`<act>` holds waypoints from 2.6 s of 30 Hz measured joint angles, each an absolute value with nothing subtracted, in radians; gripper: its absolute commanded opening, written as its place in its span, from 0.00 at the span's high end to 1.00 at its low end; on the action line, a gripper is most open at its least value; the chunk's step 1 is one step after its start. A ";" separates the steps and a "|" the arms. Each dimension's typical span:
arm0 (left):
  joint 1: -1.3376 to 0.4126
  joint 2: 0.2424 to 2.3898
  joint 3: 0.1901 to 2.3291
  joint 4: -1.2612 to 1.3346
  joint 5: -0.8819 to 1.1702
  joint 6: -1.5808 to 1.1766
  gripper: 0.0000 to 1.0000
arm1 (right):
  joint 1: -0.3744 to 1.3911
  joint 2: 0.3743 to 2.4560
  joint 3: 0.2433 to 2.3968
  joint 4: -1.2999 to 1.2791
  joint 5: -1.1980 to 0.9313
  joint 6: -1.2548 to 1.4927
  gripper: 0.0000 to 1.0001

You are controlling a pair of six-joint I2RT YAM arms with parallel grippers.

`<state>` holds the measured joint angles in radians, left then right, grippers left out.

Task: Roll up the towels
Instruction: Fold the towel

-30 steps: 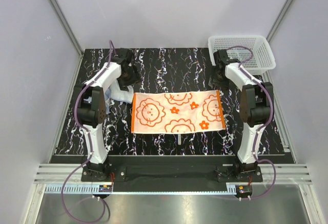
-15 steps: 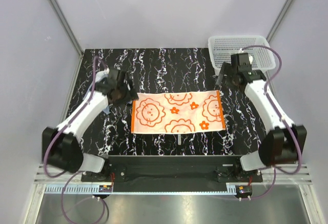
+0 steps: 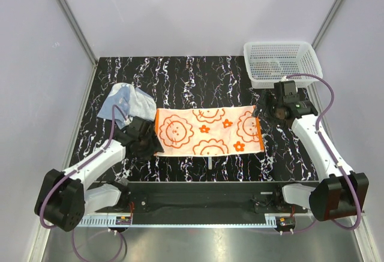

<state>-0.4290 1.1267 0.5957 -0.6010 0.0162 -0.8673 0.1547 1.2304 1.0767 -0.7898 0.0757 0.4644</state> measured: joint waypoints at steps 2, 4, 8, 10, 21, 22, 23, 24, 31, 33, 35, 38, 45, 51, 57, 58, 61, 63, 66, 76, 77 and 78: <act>-0.429 1.127 0.585 -0.588 0.016 -0.880 0.34 | 0.155 1.222 1.077 -0.791 0.066 0.465 0.00; -0.429 1.130 0.579 -0.576 0.015 -0.892 0.35 | 0.155 1.217 1.077 -0.791 0.061 0.466 0.00; -0.429 1.152 0.579 -0.550 0.014 -0.899 0.39 | 0.155 1.217 1.077 -0.791 0.060 0.466 0.00; -0.429 1.172 0.579 -0.539 0.008 -0.899 0.41 | 0.155 1.217 1.077 -0.791 0.061 0.465 0.00; -0.429 1.222 0.579 -0.525 -0.046 -0.910 0.50 | 0.155 1.217 1.077 -0.792 0.063 0.461 0.00; -0.429 1.232 0.579 -0.521 -0.049 -0.910 0.54 | 0.155 1.217 1.077 -0.791 0.063 0.460 0.00; -0.429 1.241 0.579 -0.520 -0.051 -0.912 0.58 | 0.155 1.217 1.077 -0.791 0.063 0.459 0.00; -0.429 1.247 0.579 -0.514 -0.052 -0.915 0.61 | 0.155 1.218 1.077 -0.791 0.063 0.459 0.00; -0.429 1.279 0.580 -0.460 -0.058 -0.915 0.83 | 0.144 1.234 1.076 -0.790 0.068 0.445 0.00; -0.429 1.280 0.581 -0.453 -0.057 -0.912 0.91 | 0.133 1.235 1.070 -0.786 0.068 0.444 0.00; -0.429 1.280 0.581 -0.451 -0.058 -0.907 0.95 | 0.120 1.236 1.057 -0.780 0.067 0.445 0.00; -0.429 1.279 0.582 -0.453 -0.058 -0.904 0.98 | 0.089 1.236 1.015 -0.770 0.059 0.459 0.02; -0.429 1.244 0.583 -0.489 -0.065 -0.885 1.00 | 0.009 1.269 0.941 -0.784 0.039 0.524 0.16; -0.420 1.232 0.601 -0.511 -0.065 -0.862 1.00 | 0.007 1.307 0.853 -0.753 -0.019 0.576 0.22; -0.396 1.232 0.616 -0.511 -0.049 -0.835 1.00 | 0.007 1.379 0.798 -0.751 -0.048 0.612 0.36; -0.389 1.232 0.617 -0.511 -0.046 -0.831 1.00 | 0.007 1.386 0.798 -0.748 -0.048 0.622 0.37; -0.371 1.231 0.619 -0.510 -0.035 -0.819 1.00 | 0.007 1.402 0.789 -0.724 -0.056 0.637 0.49; -0.358 1.231 0.619 -0.509 -0.029 -0.811 1.00 | 0.007 1.418 0.778 -0.715 -0.065 0.648 0.51; -0.342 1.229 0.619 -0.504 -0.013 -0.800 1.00 | 0.007 1.438 0.772 -0.712 -0.068 0.656 0.51; -0.308 1.225 0.618 -0.489 0.028 -0.763 1.00 | 0.007 1.441 0.765 -0.704 -0.069 0.683 0.63; -0.307 1.225 0.618 -0.486 0.031 -0.760 1.00 | 0.007 1.443 0.765 -0.704 -0.069 0.684 0.62; -0.306 1.225 0.618 -0.483 0.035 -0.759 1.00 | 0.007 1.444 0.765 -0.704 -0.069 0.686 0.62</act>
<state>-0.3058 1.2255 0.6182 -0.4831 0.0349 -0.7586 0.0071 1.4445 0.7647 -0.7036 -0.0689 0.6857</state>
